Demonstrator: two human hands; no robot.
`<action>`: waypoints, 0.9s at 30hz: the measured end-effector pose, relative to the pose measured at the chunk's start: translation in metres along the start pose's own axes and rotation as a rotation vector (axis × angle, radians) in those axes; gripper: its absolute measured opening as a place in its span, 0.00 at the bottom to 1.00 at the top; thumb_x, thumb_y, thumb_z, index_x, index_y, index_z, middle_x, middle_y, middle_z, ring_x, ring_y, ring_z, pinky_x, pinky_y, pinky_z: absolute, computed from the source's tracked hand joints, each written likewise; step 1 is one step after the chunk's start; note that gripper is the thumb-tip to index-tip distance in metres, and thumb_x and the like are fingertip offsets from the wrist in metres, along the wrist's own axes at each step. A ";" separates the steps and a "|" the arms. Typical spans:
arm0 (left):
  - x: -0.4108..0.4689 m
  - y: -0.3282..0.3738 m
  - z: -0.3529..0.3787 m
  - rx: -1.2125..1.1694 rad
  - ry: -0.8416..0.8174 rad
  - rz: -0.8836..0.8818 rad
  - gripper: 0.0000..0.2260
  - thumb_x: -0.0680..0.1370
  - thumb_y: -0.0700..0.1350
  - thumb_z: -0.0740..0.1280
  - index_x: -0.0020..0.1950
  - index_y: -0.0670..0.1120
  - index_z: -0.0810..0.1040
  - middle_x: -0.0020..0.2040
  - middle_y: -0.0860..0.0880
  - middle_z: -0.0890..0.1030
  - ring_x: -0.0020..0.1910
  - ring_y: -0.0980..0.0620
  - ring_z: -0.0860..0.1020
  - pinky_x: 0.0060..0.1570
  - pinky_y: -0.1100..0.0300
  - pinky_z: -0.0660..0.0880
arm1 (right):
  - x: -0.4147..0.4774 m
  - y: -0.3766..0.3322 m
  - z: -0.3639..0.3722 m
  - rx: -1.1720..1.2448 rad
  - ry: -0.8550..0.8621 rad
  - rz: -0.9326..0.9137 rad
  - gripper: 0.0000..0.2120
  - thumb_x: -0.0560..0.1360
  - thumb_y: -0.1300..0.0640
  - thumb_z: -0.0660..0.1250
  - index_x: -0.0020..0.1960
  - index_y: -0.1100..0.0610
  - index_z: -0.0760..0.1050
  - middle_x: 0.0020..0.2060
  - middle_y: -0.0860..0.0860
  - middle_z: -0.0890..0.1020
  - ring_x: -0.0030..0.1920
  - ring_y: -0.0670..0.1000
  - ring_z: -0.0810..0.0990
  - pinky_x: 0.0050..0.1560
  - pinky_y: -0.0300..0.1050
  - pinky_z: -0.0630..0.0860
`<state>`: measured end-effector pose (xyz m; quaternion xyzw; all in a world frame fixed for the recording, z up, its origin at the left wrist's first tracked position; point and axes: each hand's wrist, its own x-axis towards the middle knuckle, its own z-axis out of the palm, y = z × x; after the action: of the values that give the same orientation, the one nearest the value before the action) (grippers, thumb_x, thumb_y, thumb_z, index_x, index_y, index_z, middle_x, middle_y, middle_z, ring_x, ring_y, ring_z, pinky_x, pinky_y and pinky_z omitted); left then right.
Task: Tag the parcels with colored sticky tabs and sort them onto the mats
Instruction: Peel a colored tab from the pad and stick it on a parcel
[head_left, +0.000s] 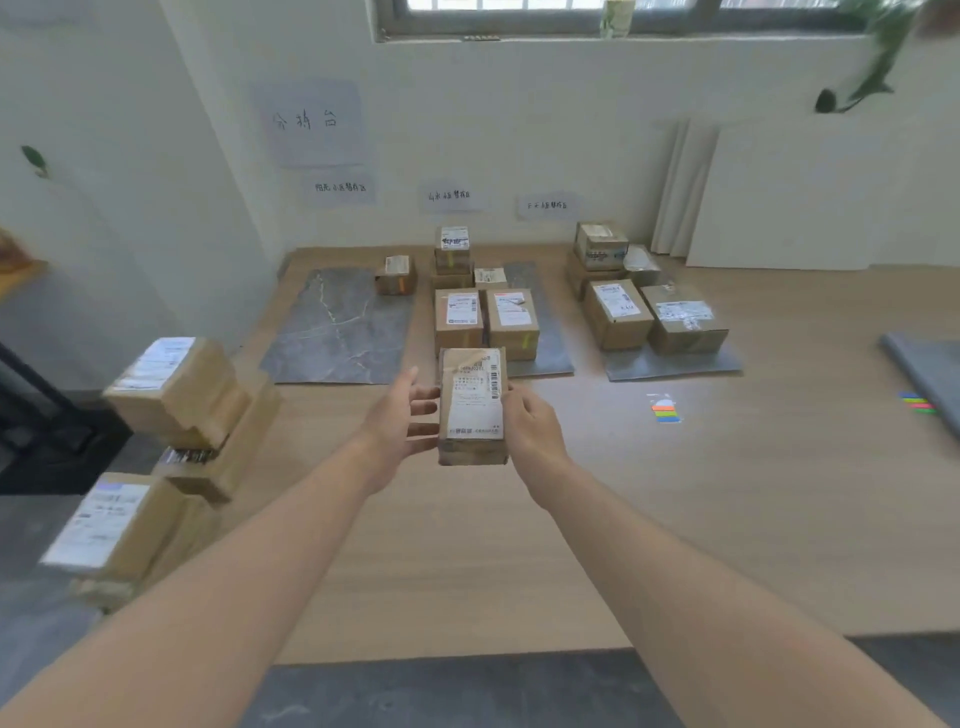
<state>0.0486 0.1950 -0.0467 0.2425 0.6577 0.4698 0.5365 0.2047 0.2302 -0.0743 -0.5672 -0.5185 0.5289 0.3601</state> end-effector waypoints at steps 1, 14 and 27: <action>0.003 -0.002 0.014 0.001 -0.007 -0.004 0.24 0.84 0.58 0.54 0.59 0.41 0.80 0.58 0.41 0.82 0.55 0.40 0.81 0.52 0.49 0.80 | 0.005 0.004 -0.012 0.002 -0.002 0.011 0.15 0.81 0.53 0.54 0.49 0.50 0.79 0.48 0.48 0.83 0.50 0.51 0.81 0.46 0.49 0.76; 0.120 -0.031 0.127 0.069 -0.131 -0.196 0.23 0.83 0.59 0.55 0.59 0.42 0.80 0.58 0.40 0.82 0.52 0.39 0.82 0.58 0.46 0.79 | 0.115 0.079 -0.094 -0.002 0.099 0.166 0.15 0.80 0.52 0.55 0.54 0.47 0.80 0.50 0.45 0.84 0.53 0.49 0.81 0.51 0.49 0.78; 0.203 -0.073 0.199 0.136 -0.150 -0.365 0.21 0.83 0.58 0.56 0.59 0.43 0.78 0.61 0.39 0.80 0.58 0.33 0.80 0.60 0.43 0.78 | 0.191 0.151 -0.137 -0.001 0.077 0.322 0.17 0.77 0.50 0.54 0.53 0.47 0.82 0.51 0.45 0.85 0.54 0.49 0.82 0.55 0.51 0.80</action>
<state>0.1855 0.4011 -0.2047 0.1892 0.6791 0.2999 0.6428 0.3510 0.4039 -0.2370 -0.6630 -0.4071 0.5573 0.2901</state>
